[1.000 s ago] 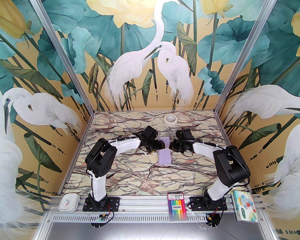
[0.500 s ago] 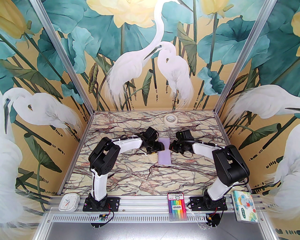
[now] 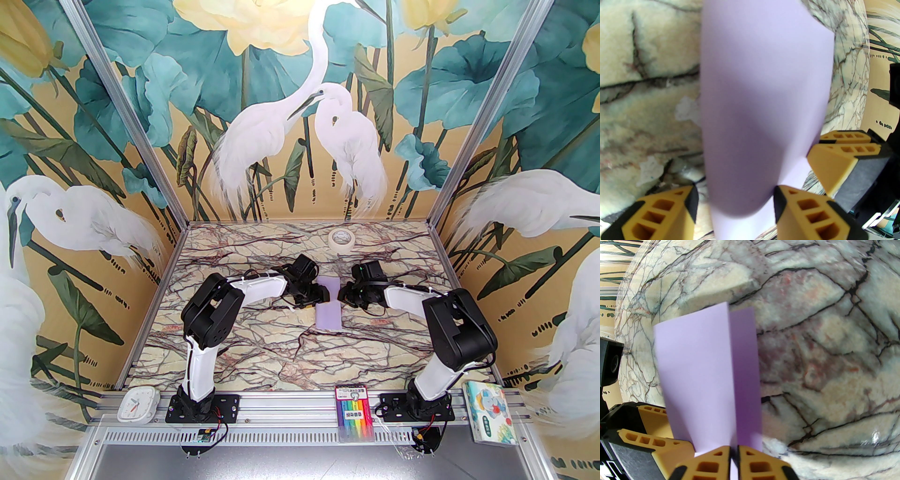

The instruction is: Fold a paper plane with a square sheet of paper (fold left side to right side)

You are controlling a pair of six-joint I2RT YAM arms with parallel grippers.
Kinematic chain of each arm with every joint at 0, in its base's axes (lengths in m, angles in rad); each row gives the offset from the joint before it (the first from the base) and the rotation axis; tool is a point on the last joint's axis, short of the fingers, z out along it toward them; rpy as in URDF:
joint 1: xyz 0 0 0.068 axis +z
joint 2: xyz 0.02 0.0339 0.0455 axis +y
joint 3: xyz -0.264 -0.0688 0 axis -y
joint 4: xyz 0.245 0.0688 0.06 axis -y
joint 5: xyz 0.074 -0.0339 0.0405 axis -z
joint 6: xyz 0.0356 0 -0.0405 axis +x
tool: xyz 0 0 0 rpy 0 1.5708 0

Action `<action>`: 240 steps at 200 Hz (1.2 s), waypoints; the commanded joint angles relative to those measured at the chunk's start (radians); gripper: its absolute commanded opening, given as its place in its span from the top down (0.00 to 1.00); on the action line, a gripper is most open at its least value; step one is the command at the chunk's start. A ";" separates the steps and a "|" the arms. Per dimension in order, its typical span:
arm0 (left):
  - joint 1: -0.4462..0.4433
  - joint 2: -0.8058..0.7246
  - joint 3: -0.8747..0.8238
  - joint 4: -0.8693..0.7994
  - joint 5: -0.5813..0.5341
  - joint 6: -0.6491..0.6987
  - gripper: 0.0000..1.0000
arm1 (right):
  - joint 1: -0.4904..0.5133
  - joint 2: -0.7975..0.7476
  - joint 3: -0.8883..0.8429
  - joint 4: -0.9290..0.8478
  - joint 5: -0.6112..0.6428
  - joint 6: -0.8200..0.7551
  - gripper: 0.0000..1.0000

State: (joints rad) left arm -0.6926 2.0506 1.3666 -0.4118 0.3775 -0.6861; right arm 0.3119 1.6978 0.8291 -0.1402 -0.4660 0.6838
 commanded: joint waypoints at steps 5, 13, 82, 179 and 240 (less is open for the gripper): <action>-0.018 0.063 0.022 -0.015 -0.018 0.023 0.43 | -0.009 -0.039 0.000 -0.032 0.047 -0.015 0.77; -0.019 0.066 0.025 -0.018 -0.021 0.023 0.43 | -0.010 -0.047 0.000 -0.041 0.055 -0.018 0.77; -0.023 0.109 0.064 -0.067 -0.041 0.027 0.44 | -0.017 -0.109 -0.007 -0.059 0.091 -0.017 0.73; -0.047 0.205 0.166 -0.207 -0.101 0.059 0.44 | -0.018 -0.142 -0.023 -0.049 0.089 0.001 0.75; -0.051 0.244 0.207 -0.249 -0.104 0.062 0.45 | -0.018 -0.143 -0.032 -0.033 0.065 0.009 0.77</action>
State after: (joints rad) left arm -0.7151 2.1670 1.5944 -0.6891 0.3149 -0.6533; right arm 0.2989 1.5742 0.8120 -0.1829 -0.3889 0.6804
